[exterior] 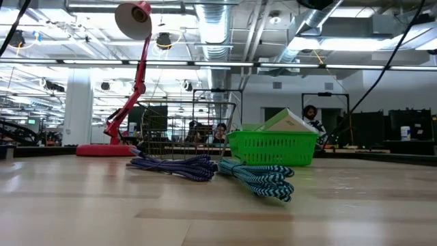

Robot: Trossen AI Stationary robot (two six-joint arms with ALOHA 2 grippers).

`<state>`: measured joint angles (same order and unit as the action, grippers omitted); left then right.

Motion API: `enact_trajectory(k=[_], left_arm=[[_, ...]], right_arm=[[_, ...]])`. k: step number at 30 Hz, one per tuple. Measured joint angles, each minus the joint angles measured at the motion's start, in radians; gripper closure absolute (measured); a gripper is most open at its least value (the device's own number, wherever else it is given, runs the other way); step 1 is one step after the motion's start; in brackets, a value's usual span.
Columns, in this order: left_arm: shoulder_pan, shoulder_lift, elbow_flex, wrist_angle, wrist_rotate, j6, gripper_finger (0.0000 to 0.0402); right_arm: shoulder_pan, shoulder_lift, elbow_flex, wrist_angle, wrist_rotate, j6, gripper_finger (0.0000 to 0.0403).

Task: Pick and place items into bin
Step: Put the purple charger adapter into the orange bin

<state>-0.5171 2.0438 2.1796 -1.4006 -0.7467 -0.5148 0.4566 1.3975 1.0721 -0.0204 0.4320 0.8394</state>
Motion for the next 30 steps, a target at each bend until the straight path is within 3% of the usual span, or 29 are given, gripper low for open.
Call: enact_trajectory(k=[10, 18, 22, 27, 30], left_arm=[[0.0, 0.0, 0.0, 0.002, 0.0, 0.0, 0.0219], [0.0, 0.0, 0.0, 0.003, 0.001, -0.001, 0.0219], [0.0, 0.0, 0.0, 0.003, 0.001, -0.001, 0.0219], [0.001, 0.0, 0.0, 0.001, 0.0, 0.001, 0.0219], [0.0, 0.0, 0.0, 0.003, 0.002, 0.001, 0.0207]], right_arm=[[-0.042, 0.098, 0.0, 0.109, -0.104, 0.007, 0.0142], [-0.051, 0.113, 0.0, 0.158, -0.093, 0.002, 0.015], [-0.063, 0.113, 0.0, 0.158, -0.093, 0.006, 0.0183], [-0.067, 0.113, 0.0, 0.162, -0.095, -0.016, 0.0276], [-0.068, 0.113, 0.0, 0.165, -0.116, -0.035, 0.0282]])
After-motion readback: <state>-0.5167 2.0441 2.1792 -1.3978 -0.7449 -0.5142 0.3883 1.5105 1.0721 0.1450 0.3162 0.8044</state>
